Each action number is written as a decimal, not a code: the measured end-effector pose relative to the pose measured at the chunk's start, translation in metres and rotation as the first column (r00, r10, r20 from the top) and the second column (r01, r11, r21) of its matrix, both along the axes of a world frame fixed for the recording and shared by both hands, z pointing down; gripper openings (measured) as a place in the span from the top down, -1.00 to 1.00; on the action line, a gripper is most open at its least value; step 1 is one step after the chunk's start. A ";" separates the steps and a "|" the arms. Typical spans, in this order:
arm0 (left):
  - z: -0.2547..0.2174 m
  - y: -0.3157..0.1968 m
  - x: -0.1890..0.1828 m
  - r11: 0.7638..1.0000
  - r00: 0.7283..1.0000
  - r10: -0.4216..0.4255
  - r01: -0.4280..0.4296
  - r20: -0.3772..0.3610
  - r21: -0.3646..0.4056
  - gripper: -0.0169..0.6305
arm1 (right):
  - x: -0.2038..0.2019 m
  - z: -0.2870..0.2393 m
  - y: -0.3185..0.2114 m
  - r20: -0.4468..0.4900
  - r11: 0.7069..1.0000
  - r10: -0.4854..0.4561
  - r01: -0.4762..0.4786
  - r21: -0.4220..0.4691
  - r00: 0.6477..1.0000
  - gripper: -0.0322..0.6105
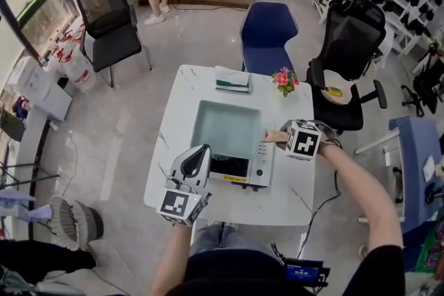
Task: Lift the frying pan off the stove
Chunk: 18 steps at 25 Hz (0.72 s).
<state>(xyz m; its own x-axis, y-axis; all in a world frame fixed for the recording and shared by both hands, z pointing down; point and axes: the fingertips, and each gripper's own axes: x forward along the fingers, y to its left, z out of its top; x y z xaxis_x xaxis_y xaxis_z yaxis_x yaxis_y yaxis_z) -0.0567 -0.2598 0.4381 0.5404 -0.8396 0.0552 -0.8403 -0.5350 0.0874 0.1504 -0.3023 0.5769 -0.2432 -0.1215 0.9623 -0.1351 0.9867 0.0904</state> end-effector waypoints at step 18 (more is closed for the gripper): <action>0.001 0.001 -0.003 1.000 1.000 -0.004 0.004 -0.002 0.001 0.90 | -0.002 -0.001 0.020 0.080 0.998 0.066 -0.067 0.007 0.995 0.72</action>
